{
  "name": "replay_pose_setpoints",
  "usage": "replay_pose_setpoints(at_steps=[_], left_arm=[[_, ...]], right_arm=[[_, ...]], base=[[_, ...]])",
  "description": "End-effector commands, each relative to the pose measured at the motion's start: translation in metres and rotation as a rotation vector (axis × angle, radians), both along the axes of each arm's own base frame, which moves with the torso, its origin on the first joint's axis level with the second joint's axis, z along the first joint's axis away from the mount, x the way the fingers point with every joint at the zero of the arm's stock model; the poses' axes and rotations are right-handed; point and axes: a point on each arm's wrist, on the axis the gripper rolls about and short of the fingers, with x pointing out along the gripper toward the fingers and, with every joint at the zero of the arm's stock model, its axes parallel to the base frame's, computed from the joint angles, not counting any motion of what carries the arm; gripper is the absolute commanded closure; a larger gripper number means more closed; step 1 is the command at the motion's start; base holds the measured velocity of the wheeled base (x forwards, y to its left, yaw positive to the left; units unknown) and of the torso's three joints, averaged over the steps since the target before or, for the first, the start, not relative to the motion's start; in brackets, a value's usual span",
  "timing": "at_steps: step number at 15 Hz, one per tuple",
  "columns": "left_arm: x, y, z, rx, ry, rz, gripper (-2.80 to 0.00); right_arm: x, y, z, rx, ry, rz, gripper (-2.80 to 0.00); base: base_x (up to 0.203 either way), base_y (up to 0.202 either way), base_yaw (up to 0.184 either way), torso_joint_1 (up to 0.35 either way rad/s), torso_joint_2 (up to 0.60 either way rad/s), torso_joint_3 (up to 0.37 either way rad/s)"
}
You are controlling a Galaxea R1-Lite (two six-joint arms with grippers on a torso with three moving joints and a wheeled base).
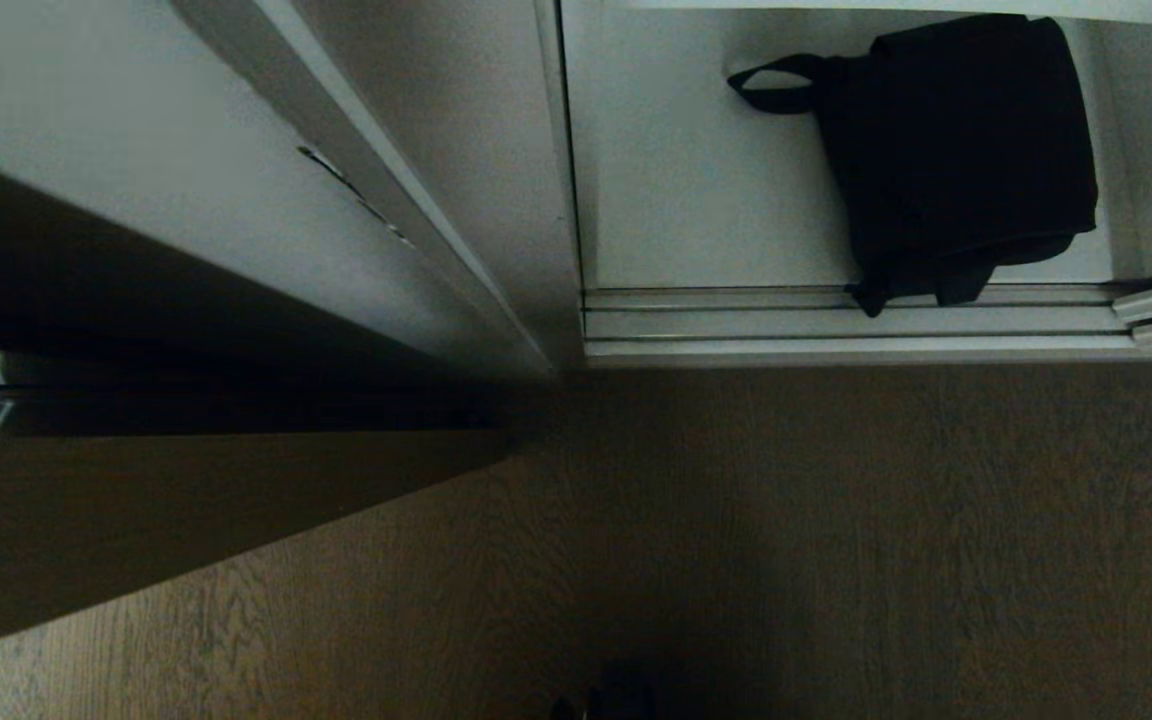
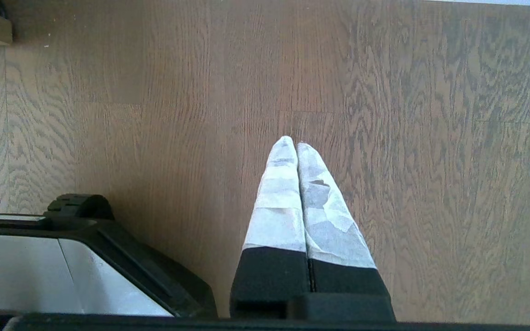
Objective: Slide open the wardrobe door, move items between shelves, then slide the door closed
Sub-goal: Place the bag on the higher shelf
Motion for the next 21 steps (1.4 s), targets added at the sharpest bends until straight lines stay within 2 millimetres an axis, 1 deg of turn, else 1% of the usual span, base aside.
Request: replay_pose_setpoints(at_steps=[1, 2, 3, 4, 6, 9, 10, 11, 13, 15, 18, 21], left_arm=[[0.0, 0.0, 0.0, 0.0, -0.001, 0.001, 0.0], [0.0, 0.0, 0.0, 0.0, -0.001, 0.001, 0.0], [0.0, 0.0, 0.0, 0.0, -0.001, 0.001, 0.0], [0.0, 0.0, 0.0, 0.0, 0.0, 0.001, 0.0], [0.0, 0.0, 0.0, 0.0, 0.001, 0.001, 0.0], [0.0, 0.0, 0.0, 0.0, -0.001, 0.001, 0.0], [0.0, 0.0, 0.0, 0.0, -0.001, 0.001, 0.0], [0.0, 0.0, 0.0, 0.0, 0.0, 0.001, 0.0], [0.0, 0.0, 0.0, 0.0, 0.0, 0.001, 0.0], [0.0, 0.0, 0.0, 0.0, -0.001, 0.001, 0.0], [0.0, 0.0, 0.0, 0.0, -0.001, 0.001, 0.0], [0.0, 0.0, 0.0, 0.0, -0.001, 0.001, 0.0]], right_arm=[[0.0, 0.0, 0.0, 0.003, -0.002, -0.001, 0.0], [-0.001, 0.0, 0.001, 0.003, -0.004, -0.005, 0.0], [-0.003, 0.0, 0.008, 0.0, -0.024, -0.01, 0.0], [-0.006, -0.001, 0.021, 0.0, -0.044, -0.024, 0.0], [-0.007, -0.001, 0.051, 0.004, 0.001, -0.045, 0.0], [0.004, -0.002, 0.077, -0.058, 0.088, -0.045, 0.0], [0.012, -0.002, 0.084, -0.104, 0.125, -0.041, 0.0], [0.018, -0.001, 0.087, -0.188, 0.156, -0.034, 0.0], [0.026, -0.001, 0.084, -0.365, 0.212, -0.009, 0.0], [0.034, -0.001, 0.078, -0.474, 0.274, 0.015, 0.0], [0.046, -0.001, 0.072, -0.689, 0.367, 0.077, 0.0], [0.06, -0.001, 0.069, -0.789, 0.437, 0.117, 0.0]], base=[[0.0, 0.0, 0.0, 0.0, 0.0, 0.0], [0.0, 0.0, 0.0, 0.0, 0.0, 0.0], [0.0, 0.0, 0.0, 0.0, 0.0, 0.0], [0.0, 0.0, 0.0, 0.0, 0.0, 0.0], [0.0, 0.0, 0.0, 0.0, 0.0, 0.0], [0.0, 0.0, 0.0, 0.0, 0.0, 0.0], [0.0, 0.0, 0.0, 0.0, 0.0, 0.0], [0.0, 0.0, 0.0, 0.0, 0.0, 0.0], [0.0, 0.0, 0.0, 0.0, 0.0, 0.0], [0.0, 0.0, 0.0, 0.0, 0.0, 0.0], [0.0, 0.0, 0.0, 0.0, 0.0, 0.0], [0.0, 0.0, 0.0, 0.0, 0.0, 0.0]])
